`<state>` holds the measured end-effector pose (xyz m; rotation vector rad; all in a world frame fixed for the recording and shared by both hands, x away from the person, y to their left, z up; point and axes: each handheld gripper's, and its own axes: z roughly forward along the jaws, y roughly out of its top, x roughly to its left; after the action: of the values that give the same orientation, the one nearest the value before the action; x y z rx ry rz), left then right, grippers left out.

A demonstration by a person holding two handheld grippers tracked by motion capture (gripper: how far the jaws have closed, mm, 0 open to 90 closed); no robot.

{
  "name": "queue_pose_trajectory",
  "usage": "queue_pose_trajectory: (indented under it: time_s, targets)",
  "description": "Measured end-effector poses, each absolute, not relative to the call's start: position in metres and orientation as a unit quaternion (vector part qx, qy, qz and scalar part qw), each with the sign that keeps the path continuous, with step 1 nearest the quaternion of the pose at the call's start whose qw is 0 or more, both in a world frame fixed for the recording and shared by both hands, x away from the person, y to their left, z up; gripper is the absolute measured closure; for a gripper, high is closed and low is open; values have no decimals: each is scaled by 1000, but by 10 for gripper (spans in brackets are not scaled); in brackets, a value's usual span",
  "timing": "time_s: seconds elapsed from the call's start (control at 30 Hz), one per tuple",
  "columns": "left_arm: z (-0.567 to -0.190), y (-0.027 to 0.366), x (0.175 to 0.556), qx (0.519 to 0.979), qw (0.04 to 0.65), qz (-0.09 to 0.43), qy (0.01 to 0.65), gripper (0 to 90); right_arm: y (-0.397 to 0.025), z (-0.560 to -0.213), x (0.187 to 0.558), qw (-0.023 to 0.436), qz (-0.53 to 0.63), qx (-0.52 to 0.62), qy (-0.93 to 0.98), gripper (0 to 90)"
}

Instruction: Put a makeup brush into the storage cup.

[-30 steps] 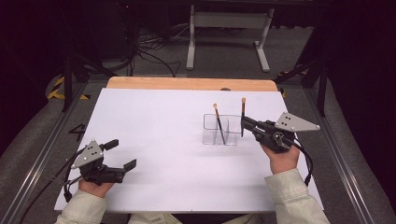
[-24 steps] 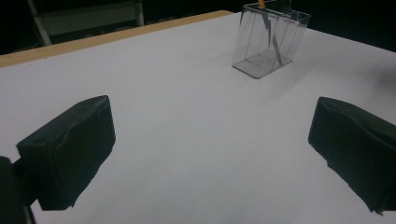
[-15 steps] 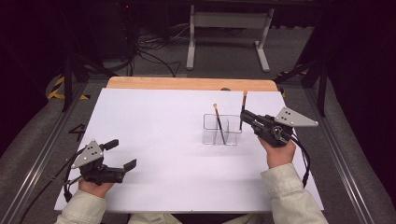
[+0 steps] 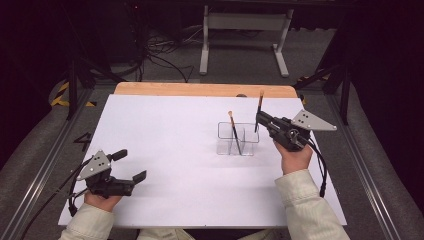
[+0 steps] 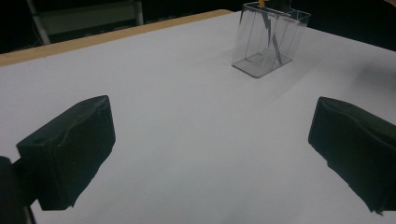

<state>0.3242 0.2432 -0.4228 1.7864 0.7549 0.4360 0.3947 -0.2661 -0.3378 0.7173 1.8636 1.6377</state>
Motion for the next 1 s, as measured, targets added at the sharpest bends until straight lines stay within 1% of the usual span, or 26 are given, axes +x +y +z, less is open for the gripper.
queue_pose_trajectory:
  time_s: [0.43,1.0]
  targets:
    - [-423,243,325,753,546,181,318,13,-252,-337,410,269,608,271,696,840]
    - [-424,242,328,754,547,179,317,13,-240,-347,426,257,611,283,693,841]
